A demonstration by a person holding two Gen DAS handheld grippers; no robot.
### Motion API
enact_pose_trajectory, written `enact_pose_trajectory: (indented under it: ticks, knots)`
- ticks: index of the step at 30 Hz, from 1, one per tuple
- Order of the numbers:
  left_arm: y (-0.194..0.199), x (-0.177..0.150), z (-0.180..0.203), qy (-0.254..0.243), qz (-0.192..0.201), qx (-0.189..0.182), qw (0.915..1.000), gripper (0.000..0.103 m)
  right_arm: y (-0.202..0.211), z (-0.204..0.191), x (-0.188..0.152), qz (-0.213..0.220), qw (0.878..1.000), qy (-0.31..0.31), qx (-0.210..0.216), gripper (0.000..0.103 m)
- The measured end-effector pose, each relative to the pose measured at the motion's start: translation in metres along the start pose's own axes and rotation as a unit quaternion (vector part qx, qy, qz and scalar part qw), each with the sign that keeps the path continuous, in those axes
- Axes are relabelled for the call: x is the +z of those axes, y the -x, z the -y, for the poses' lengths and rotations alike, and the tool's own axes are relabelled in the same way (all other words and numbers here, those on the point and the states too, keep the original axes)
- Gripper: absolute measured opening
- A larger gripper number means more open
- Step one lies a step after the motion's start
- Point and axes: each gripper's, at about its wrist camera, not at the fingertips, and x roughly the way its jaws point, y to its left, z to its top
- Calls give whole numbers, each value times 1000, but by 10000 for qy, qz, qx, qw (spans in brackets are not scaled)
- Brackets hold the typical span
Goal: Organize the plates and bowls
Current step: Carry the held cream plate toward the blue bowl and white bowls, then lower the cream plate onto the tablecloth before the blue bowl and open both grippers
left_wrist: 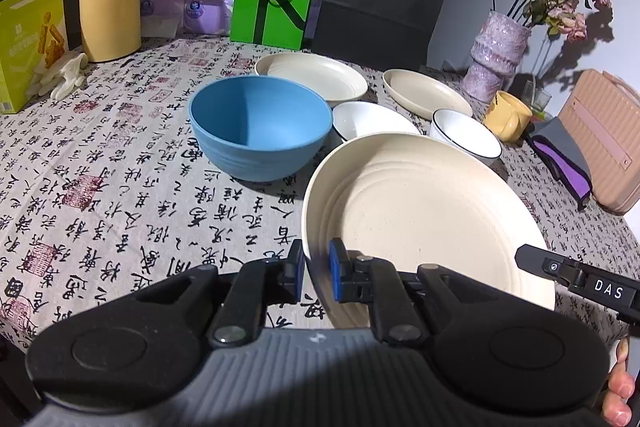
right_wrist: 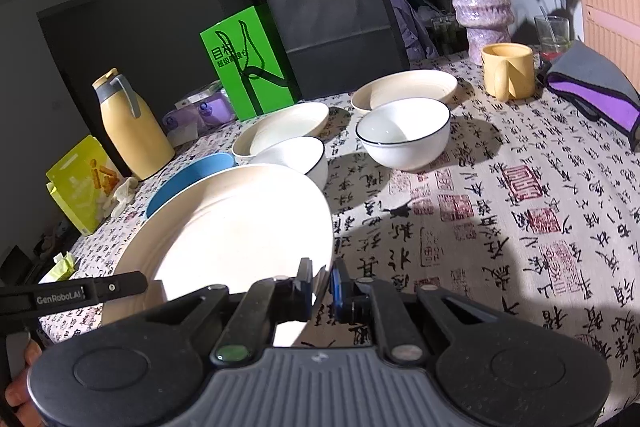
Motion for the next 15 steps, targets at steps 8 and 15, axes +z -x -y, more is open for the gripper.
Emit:
enact_pose_trajectory:
  ticks: [8, 15]
  knots:
    - [-13, -8, 0, -53, -147, 52, 9999, 14, -9, 11, -10, -71, 9999, -136, 55, 10]
    - [-26, -14, -1, -77, -241, 144, 9996, 14, -20, 15, -18, -139, 9998, -170, 2, 10]
